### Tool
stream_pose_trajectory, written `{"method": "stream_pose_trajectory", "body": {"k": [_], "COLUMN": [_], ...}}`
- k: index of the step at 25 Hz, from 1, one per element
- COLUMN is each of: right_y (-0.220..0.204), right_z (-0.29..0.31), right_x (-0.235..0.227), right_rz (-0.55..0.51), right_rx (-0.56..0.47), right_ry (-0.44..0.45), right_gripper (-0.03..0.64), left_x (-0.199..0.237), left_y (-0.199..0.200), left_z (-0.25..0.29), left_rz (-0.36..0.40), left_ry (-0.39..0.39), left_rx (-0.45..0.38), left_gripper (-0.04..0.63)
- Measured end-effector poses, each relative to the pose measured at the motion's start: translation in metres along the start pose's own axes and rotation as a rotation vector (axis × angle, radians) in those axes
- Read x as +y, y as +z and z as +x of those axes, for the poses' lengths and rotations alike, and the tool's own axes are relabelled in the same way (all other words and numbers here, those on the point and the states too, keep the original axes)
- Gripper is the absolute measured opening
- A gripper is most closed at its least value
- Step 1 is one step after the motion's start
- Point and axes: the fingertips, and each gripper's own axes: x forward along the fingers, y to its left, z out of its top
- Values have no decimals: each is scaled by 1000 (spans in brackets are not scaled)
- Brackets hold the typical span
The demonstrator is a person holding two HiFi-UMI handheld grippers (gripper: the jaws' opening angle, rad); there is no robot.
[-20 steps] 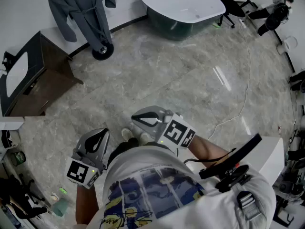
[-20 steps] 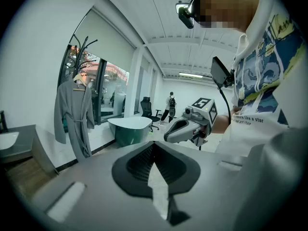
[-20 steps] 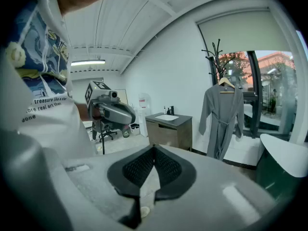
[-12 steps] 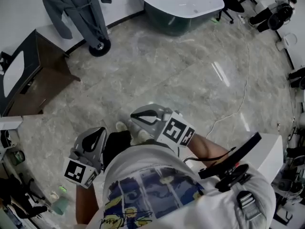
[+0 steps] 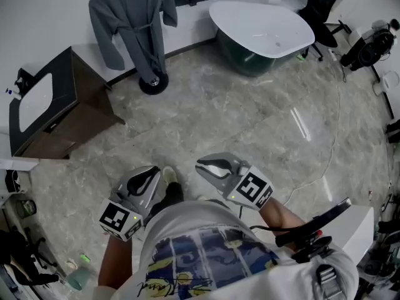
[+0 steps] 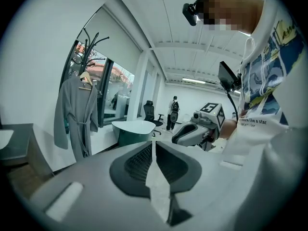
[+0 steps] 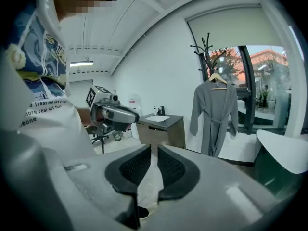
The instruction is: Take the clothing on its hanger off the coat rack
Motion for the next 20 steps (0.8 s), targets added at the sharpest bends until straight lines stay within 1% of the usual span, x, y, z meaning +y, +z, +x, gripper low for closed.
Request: {"method": "stream_pose_trajectory", "body": {"k": [1, 3, 6, 9, 11, 15, 20], "right_y": [7, 20, 39, 55, 63, 63, 79], "right_z": [9, 28, 54, 80, 92, 96, 100], "right_x": [-7, -21, -43, -67, -80, -113, -168], "right_rz": [1, 4, 18, 17, 17, 36, 11], "right_rx": [-4, -5, -9, -20, -19, 8, -10], "right_ry": [-10, -33, -66, -88, -93, -108, -94], "right_gripper": [46, 68, 88, 104, 109, 115, 115], "left_x": [14, 38, 76, 125, 155, 202, 270], "left_y": [4, 12, 19, 28, 38, 65, 115], "left_z": [1, 3, 9, 19, 26, 41, 72], "left_rz": [3, 7, 14, 4, 1, 13, 29], "left_ry": [-6, -24, -53, -49, -33, 13, 99], "left_rx": [-3, -5, 1, 0, -1, -19, -46], "left_gripper": [39, 61, 74, 84, 95, 117, 119]}}
